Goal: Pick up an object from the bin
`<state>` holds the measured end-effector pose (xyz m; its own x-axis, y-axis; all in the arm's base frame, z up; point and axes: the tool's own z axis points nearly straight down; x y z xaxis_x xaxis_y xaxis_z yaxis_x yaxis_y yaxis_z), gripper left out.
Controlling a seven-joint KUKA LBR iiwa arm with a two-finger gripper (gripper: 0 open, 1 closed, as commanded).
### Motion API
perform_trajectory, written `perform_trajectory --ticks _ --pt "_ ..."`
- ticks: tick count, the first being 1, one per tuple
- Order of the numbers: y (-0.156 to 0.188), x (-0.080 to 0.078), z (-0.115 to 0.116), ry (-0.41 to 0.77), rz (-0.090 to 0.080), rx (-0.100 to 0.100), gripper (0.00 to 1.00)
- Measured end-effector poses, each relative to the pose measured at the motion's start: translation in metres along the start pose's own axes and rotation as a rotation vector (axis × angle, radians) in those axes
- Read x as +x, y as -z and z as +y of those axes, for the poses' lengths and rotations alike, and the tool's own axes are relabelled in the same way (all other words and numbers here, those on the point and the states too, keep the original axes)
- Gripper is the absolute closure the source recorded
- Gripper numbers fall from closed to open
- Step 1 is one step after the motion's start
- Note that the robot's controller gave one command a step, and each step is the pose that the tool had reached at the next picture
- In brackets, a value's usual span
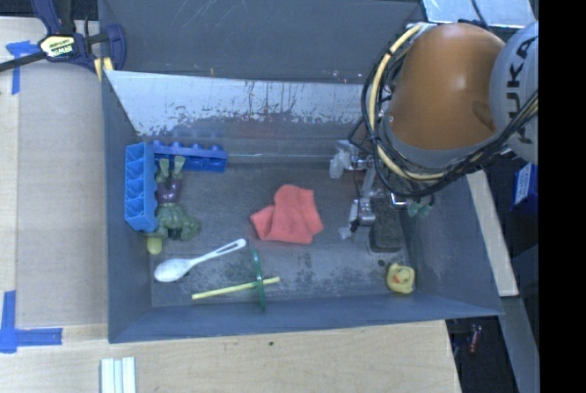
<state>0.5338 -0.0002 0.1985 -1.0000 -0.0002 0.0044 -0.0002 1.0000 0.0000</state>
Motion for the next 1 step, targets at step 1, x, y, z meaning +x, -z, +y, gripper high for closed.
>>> perform_trajectory --ticks 1 --pt "0.0035 -0.0018 0.0001 0.000 -0.008 0.000 0.00"
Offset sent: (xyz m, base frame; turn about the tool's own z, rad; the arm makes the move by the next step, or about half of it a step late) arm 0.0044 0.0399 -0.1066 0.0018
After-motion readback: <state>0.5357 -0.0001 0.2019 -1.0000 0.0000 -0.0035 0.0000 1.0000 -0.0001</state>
